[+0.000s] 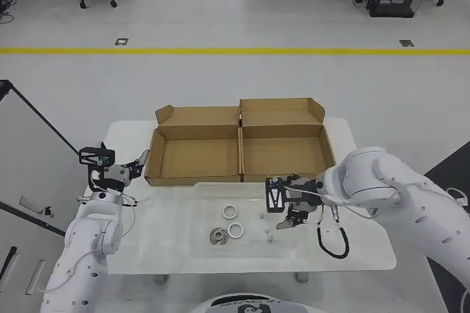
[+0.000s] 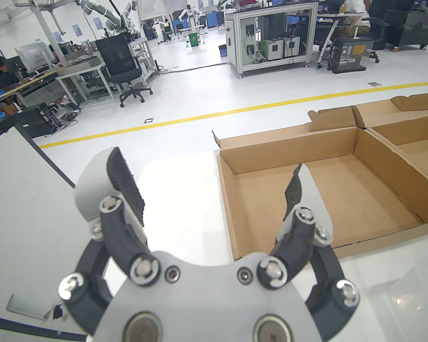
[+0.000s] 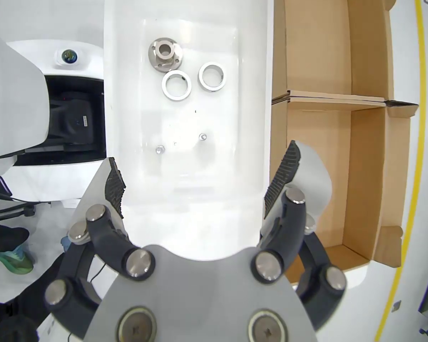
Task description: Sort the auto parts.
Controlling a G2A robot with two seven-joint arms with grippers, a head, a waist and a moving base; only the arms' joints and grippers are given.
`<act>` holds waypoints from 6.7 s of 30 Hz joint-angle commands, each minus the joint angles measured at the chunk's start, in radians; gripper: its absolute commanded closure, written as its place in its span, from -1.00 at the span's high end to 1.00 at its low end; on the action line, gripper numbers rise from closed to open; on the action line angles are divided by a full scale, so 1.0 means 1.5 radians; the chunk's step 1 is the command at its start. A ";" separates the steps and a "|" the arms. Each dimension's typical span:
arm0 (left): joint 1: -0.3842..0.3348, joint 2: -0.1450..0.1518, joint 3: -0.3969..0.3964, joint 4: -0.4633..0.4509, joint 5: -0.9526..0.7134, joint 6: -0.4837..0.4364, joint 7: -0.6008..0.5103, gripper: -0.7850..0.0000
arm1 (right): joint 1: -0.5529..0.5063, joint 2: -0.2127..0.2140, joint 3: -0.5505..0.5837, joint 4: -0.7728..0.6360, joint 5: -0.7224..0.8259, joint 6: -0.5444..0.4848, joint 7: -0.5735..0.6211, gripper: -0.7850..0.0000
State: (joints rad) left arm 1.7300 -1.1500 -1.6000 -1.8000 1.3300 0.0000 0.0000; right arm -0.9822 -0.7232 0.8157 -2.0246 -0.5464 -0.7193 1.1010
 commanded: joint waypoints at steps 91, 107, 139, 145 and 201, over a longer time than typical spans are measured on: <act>0.000 0.000 0.000 0.000 0.000 0.000 0.000 1.00 | 0.286 -0.153 -0.430 0.164 0.034 0.134 0.134 0.29; 0.000 0.000 0.000 0.000 0.000 0.000 0.000 1.00 | 0.262 -0.147 -0.430 0.145 0.030 0.163 0.163 -0.03; 0.000 0.000 0.000 0.000 0.000 0.000 0.000 1.00 | 0.235 -0.171 -0.430 0.199 -0.001 0.155 0.156 -0.05; 0.000 0.000 0.000 0.000 0.000 0.000 0.000 1.00 | 0.229 -0.178 -0.430 0.208 -0.008 0.155 0.156 -0.05; 0.000 0.000 0.000 0.000 0.000 0.000 0.000 1.00 | 0.385 -0.066 -0.430 0.088 0.188 0.116 0.116 -1.00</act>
State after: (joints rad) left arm 1.7300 -1.1500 -1.6000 -1.8000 1.3300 0.0000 0.0000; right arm -0.4051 -0.8225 0.1700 -1.8920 -0.2648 -0.5450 1.2752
